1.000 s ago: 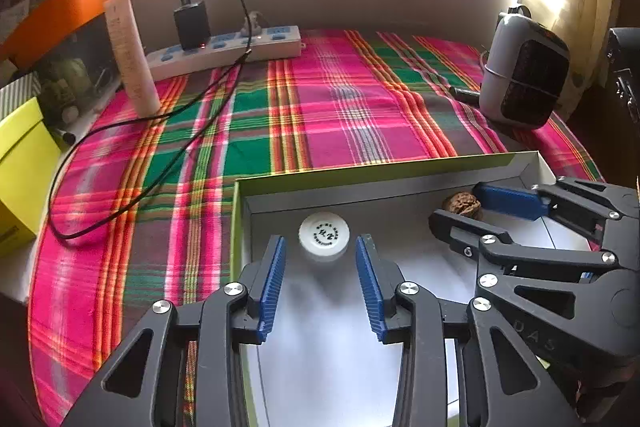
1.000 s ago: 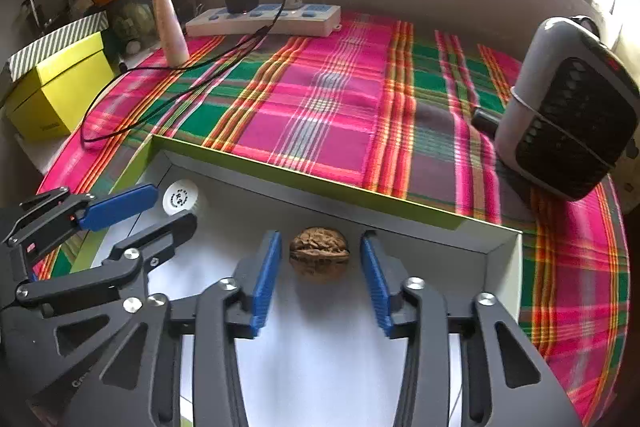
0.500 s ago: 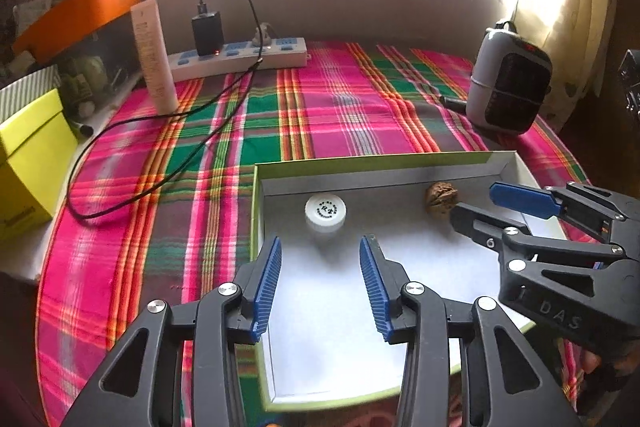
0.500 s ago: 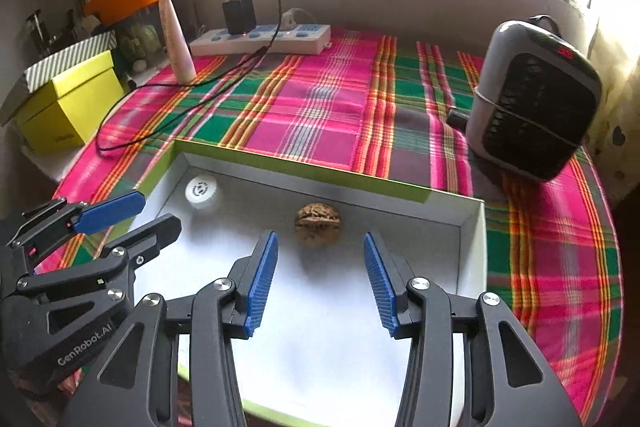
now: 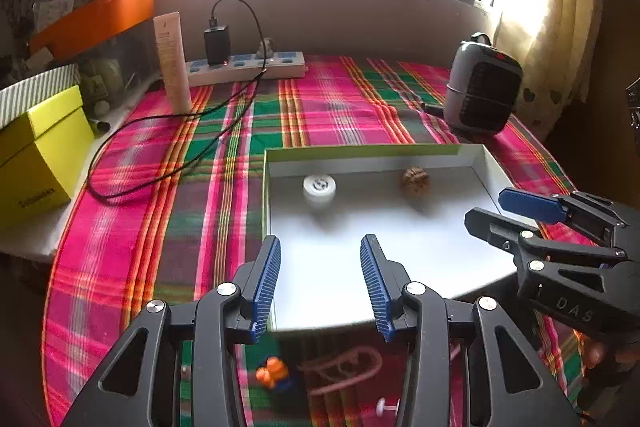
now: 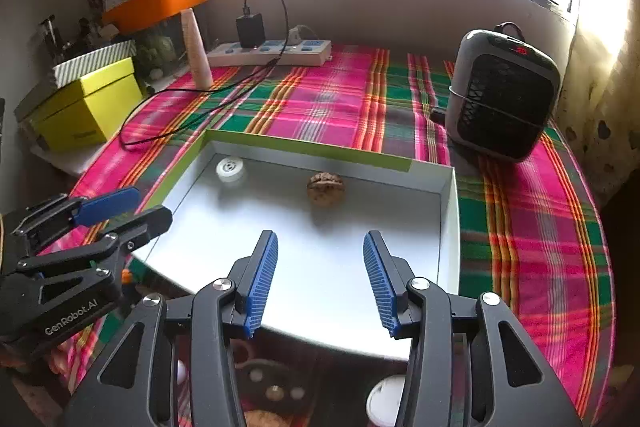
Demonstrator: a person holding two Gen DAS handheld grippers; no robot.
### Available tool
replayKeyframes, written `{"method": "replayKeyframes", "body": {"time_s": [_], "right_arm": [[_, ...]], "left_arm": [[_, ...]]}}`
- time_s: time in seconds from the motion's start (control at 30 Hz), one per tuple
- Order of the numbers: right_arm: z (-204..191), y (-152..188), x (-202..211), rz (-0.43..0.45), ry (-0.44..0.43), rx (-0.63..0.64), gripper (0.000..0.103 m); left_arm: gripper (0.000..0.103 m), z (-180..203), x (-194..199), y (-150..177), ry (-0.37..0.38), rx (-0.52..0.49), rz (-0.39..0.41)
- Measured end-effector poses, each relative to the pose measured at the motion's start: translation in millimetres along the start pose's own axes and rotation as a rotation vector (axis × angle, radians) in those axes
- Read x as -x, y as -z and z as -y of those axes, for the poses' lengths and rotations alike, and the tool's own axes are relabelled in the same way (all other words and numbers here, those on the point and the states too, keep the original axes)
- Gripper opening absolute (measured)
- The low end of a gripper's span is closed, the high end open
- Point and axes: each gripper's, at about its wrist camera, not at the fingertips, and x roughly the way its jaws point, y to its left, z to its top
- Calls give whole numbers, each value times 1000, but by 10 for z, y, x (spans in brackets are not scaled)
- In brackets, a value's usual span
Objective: Organize objects
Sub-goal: 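Grasp the white mushroom-shaped knob with the left tool while the right tool grasps the second walnut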
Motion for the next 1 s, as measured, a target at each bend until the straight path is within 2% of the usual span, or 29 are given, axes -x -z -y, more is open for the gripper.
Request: {"method": "replayKeyframes", "body": {"time_s": [0.63, 1.0], "right_arm": [[12, 609, 401, 48, -49, -10, 46], [-49, 920, 477, 44, -79, 5, 46]], "left_arm": [[40, 93, 390, 492, 74, 0, 13], [42, 202, 396, 765, 131, -11, -32]]}}
